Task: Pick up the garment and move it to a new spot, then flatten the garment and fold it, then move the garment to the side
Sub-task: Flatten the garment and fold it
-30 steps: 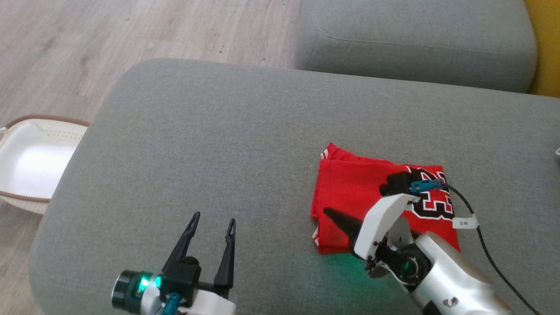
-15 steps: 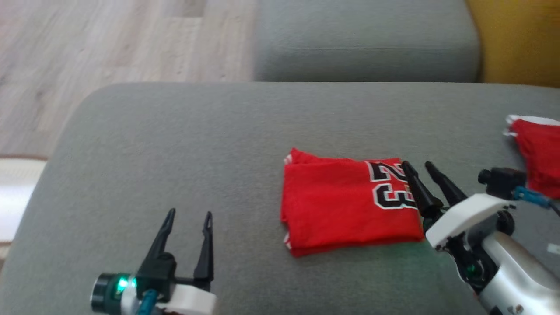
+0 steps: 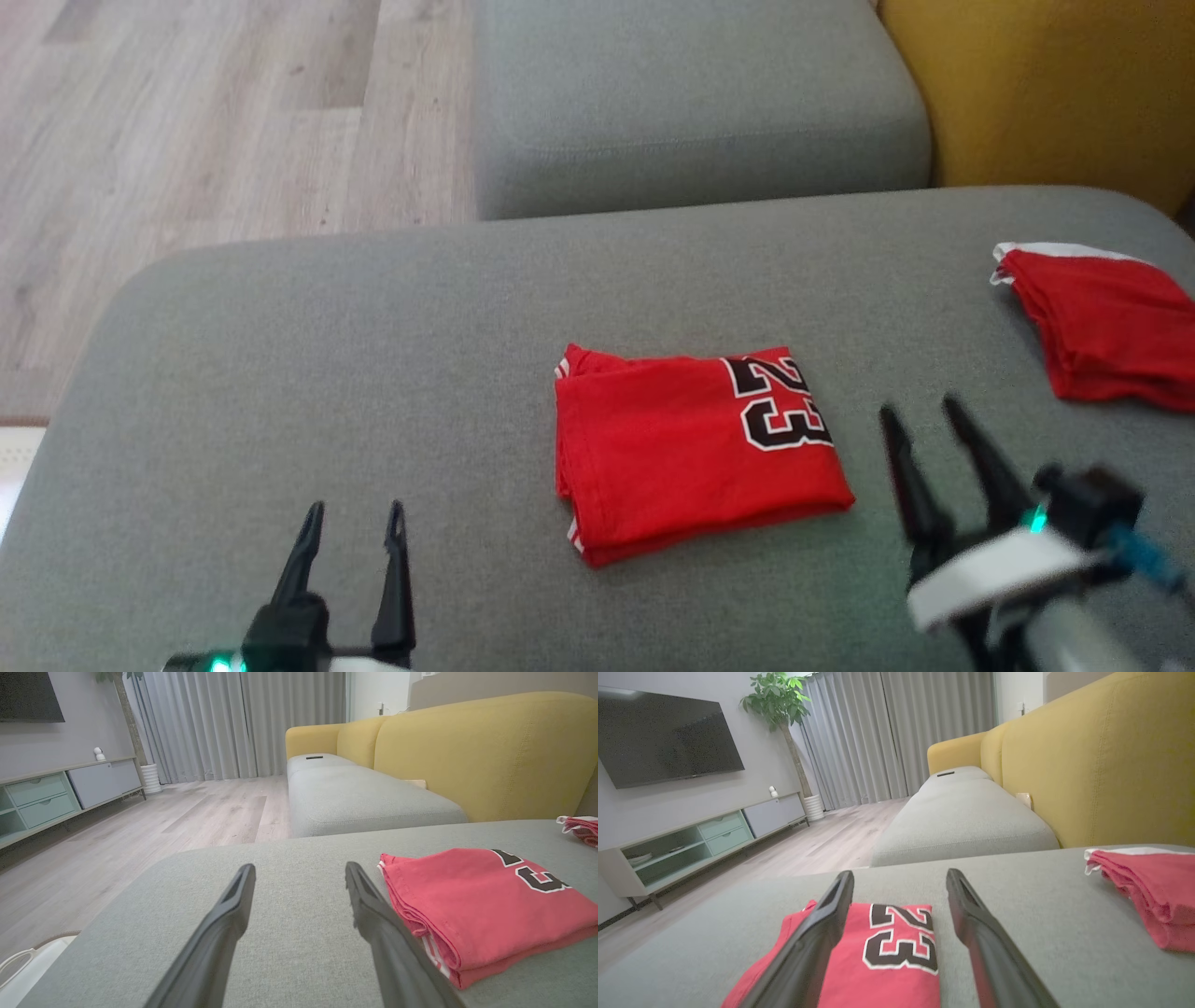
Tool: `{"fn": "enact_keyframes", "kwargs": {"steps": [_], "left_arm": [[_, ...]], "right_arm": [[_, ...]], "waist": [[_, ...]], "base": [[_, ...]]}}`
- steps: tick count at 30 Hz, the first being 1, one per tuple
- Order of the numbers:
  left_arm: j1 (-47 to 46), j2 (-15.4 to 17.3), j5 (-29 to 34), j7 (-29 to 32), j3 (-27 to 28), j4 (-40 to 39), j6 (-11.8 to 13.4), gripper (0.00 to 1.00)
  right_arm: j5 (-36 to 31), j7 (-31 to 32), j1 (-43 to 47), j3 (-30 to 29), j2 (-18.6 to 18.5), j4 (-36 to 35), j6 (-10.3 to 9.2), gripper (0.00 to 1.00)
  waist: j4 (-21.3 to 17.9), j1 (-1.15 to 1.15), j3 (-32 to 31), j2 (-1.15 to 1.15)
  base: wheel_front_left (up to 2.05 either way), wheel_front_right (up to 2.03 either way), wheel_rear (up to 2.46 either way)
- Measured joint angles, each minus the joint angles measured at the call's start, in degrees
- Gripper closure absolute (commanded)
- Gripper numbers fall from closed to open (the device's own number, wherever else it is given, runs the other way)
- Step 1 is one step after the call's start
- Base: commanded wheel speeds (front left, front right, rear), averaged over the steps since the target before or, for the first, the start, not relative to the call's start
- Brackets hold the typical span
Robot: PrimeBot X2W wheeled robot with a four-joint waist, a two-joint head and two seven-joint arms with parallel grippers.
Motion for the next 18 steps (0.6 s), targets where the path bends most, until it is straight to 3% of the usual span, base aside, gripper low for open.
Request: {"fn": "enact_keyframes", "kwargs": {"steps": [8,18], "left_arm": [[3.52,-0.49,-0.22,0.0,2.56,-0.59,0.0,0.0],[3.81,-1.51,0.69,0.0,3.87,-0.48,-1.0,0.0]], "right_arm": [[-10.04,0.0,9.79,-4.0,4.94,-2.59,0.0,0.0],[-12.78,0.0,9.85,-5.77,6.41,-2.98,0.0,0.0]], "waist": [[-0.49,0.0,-1.63,0.0],[-0.39,0.0,-1.88,0.0]], "base": [[0.0,0.0,0.0],[0.0,0.0,0.0]]}}
